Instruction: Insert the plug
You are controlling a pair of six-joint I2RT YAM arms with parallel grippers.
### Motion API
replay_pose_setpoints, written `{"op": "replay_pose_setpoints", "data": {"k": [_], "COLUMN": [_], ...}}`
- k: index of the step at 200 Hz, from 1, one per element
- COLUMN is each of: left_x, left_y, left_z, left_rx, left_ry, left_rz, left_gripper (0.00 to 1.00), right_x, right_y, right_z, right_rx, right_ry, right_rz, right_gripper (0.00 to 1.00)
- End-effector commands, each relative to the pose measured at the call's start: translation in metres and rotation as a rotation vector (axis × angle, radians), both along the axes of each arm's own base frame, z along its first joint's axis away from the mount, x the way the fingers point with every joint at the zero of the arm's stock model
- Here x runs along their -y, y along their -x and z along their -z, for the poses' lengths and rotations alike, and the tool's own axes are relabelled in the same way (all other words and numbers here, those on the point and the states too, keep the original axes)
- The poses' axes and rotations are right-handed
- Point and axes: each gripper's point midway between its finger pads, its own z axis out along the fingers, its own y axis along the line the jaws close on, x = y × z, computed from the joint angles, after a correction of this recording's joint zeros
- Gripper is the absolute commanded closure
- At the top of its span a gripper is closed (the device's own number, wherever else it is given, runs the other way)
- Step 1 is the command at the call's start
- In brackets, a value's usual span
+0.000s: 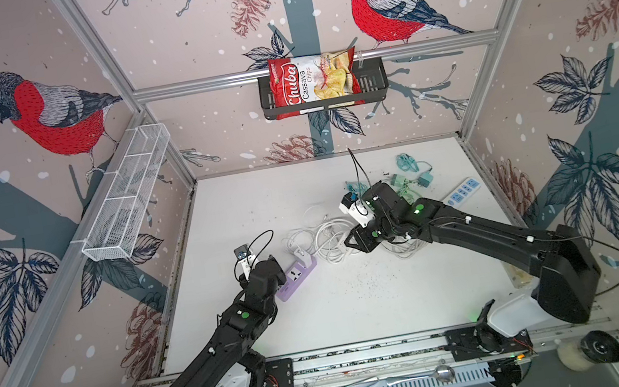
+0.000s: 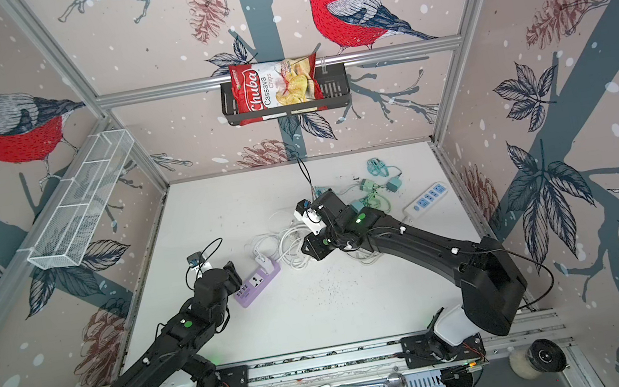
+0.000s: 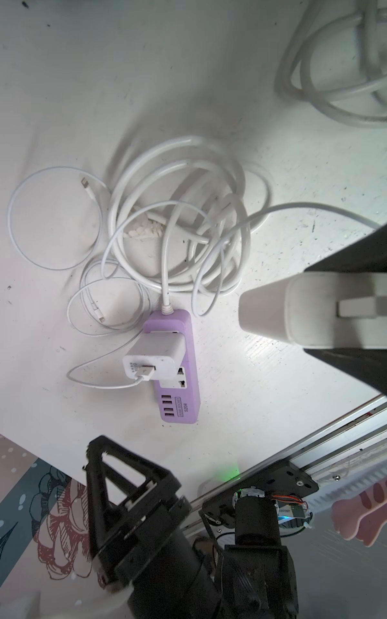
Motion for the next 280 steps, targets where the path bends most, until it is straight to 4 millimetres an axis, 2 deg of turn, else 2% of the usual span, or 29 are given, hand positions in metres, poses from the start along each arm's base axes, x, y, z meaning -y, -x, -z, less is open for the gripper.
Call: {"op": "replay_pose_setpoints", "data": {"k": [1, 52, 79, 109, 122, 137, 179, 222, 260, 280], "left_x": [0.005, -0.006, -0.008, -0.005, -0.003, 0.000, 0.003, 0.023, 0.056, 0.077], "left_y": [-0.004, -0.004, -0.008, -0.013, -0.015, -0.016, -0.006, 0.000, 0.007, 0.010], "left_z": [0.006, 0.019, 0.020, 0.027, 0.031, 0.038, 0.059, 0.071, 0.080, 0.073], "left_rx": [0.007, 0.019, 0.019, 0.009, 0.004, -0.020, -0.098, -0.153, -0.189, -0.171], "left_ry": [0.091, 0.091, 0.098, 0.119, 0.133, 0.156, 0.174, 0.253, 0.408, 0.414], "left_rz": [-0.013, -0.064, -0.075, -0.078, -0.078, -0.062, -0.048, 0.037, 0.136, 0.189], "left_gripper": [0.38, 0.41, 0.41, 0.41, 0.41, 0.46, 0.52, 0.57, 0.65, 0.66], "right_x": [-0.007, 0.001, 0.010, 0.011, 0.007, 0.006, 0.010, 0.017, 0.017, 0.021], "right_y": [0.008, 0.026, 0.013, 0.005, 0.006, 0.004, 0.000, -0.007, -0.007, -0.012], "right_z": [-0.001, 0.023, 0.033, 0.033, 0.035, 0.037, 0.035, 0.025, 0.025, 0.027], "right_rx": [-0.027, -0.132, -0.181, -0.177, -0.190, -0.192, -0.176, -0.140, -0.136, -0.133], "right_ry": [-0.031, -0.025, 0.004, -0.018, -0.048, -0.070, -0.074, -0.082, -0.073, -0.061], "right_rz": [-0.040, -0.005, 0.170, 0.338, 0.354, 0.376, 0.388, 0.390, 0.357, 0.358], "right_gripper": [1.00, 1.00, 1.00, 0.97, 0.98, 0.99, 0.99, 0.99, 0.99, 0.99]}}
